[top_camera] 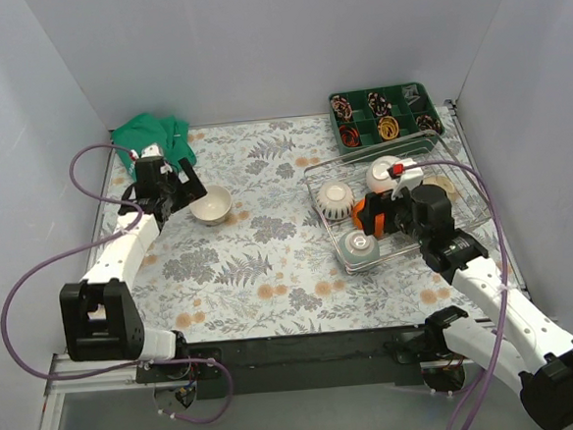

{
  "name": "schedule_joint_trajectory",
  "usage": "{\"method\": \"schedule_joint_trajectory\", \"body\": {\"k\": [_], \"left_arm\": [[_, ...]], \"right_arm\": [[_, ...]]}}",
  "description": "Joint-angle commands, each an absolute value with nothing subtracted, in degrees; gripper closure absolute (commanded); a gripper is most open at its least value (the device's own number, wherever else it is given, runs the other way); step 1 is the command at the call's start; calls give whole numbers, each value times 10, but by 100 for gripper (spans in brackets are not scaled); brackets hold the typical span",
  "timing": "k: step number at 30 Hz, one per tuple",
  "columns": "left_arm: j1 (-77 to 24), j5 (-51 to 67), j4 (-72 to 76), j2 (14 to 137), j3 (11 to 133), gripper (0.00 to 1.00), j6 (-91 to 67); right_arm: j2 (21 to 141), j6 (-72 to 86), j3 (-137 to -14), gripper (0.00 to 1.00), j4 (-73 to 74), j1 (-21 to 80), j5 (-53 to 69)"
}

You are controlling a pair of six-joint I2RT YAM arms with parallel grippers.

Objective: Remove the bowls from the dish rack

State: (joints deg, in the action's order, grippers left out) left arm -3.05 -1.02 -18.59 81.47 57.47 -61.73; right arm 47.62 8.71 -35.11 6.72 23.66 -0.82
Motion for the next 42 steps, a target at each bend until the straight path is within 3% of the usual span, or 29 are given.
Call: {"method": "schedule_joint_trajectory", "body": {"k": [1, 5, 14, 24, 42], "left_arm": [[-29, -11, -177, 716, 542, 2, -608], [-45, -16, -162, 646, 510, 2, -601], [-209, -140, -185, 556, 490, 2, -526], [-306, -227, -164, 432, 415, 2, -518], [-332, -258, -127, 357, 385, 2, -500]], "right_arm": [[498, 59, -423, 2, 131, 237, -130], [530, 45, -467, 2, 181, 237, -216], [646, -32, -560, 1, 229, 223, -377], [773, -92, -633, 1, 236, 150, -380], [910, -98, -684, 2, 287, 108, -349]]}}
